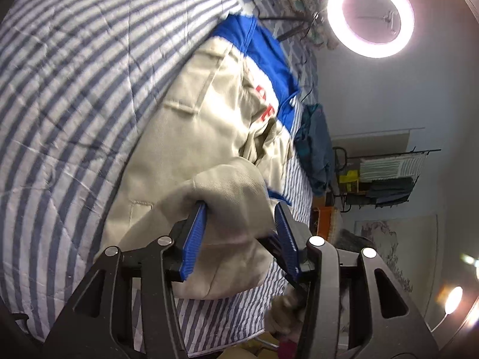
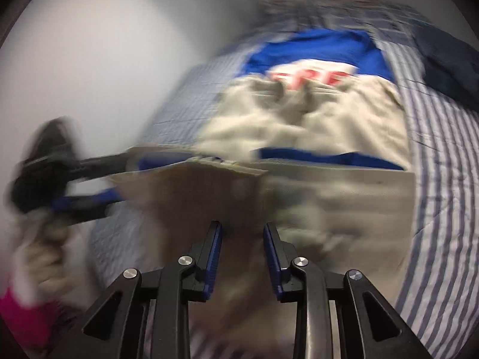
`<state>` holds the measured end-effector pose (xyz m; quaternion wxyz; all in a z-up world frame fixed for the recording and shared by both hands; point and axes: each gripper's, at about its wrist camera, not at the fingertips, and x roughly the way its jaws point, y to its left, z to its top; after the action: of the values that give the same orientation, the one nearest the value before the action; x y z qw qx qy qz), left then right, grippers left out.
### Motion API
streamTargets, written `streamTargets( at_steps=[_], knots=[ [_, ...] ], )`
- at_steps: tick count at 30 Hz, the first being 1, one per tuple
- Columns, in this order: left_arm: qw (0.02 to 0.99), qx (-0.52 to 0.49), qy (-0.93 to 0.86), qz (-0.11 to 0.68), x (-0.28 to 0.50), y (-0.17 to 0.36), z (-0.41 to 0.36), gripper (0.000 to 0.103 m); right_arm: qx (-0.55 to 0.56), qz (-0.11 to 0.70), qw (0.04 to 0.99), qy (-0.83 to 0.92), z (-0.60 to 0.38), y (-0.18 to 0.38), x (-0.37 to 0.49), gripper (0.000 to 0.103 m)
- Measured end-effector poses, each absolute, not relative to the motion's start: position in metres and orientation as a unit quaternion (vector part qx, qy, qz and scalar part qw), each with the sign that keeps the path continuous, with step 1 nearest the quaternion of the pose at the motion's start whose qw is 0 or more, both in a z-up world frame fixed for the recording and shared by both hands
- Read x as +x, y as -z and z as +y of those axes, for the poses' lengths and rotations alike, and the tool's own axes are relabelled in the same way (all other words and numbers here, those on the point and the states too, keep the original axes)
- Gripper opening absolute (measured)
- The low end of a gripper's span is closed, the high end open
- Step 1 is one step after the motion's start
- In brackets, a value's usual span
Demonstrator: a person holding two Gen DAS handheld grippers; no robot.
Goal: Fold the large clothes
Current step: 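Open both grippers and lift them away from the folded jacket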
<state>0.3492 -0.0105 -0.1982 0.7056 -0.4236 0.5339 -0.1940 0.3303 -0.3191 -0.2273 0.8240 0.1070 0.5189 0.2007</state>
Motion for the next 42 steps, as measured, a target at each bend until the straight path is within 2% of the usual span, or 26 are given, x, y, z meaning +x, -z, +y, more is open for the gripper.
streamTargets(
  at_steps=[5, 9, 11, 15, 22, 26, 31, 35, 42],
  knots=[
    [0.762, -0.355, 0.197, 0.505, 0.341, 0.169, -0.009, 0.047, 0.124, 0.497, 0.831, -0.217, -0.333, 0.21, 0.328, 0.031],
    [0.807, -0.234, 0.217, 0.497, 0.329, 0.159, -0.035, 0.047, 0.119, 0.469, 0.855, -0.189, -0.362, 0.185, 0.314, 0.034],
    [0.818, -0.187, 0.214, 0.5, 0.328, 0.167, -0.049, 0.047, 0.11, 0.468, 0.863, -0.154, -0.382, 0.186, 0.305, 0.037],
    [0.82, -0.152, 0.194, 0.516, 0.343, 0.196, -0.064, 0.047, 0.119, 0.49, 0.854, -0.131, -0.4, 0.208, 0.297, 0.035],
    [0.824, -0.082, 0.171, 0.534, 0.377, 0.259, -0.083, 0.05, 0.031, 0.549, 0.83, -0.093, -0.393, 0.254, 0.284, 0.032],
    [0.831, -0.074, 0.17, 0.524, 0.375, 0.258, -0.084, 0.05, 0.028, 0.556, 0.826, -0.089, -0.397, 0.252, 0.286, 0.032],
    [0.84, -0.072, 0.173, 0.509, 0.363, 0.24, -0.078, 0.05, 0.004, 0.52, 0.851, -0.074, -0.391, 0.223, 0.28, 0.032],
    [0.855, -0.08, 0.177, 0.482, 0.349, 0.21, -0.068, 0.05, -0.016, 0.437, 0.896, -0.072, -0.383, 0.173, 0.259, 0.05],
    [0.888, -0.089, 0.173, 0.416, 0.325, 0.143, -0.046, 0.05, -0.056, 0.376, 0.921, -0.082, -0.352, 0.112, 0.226, 0.056]
  ],
)
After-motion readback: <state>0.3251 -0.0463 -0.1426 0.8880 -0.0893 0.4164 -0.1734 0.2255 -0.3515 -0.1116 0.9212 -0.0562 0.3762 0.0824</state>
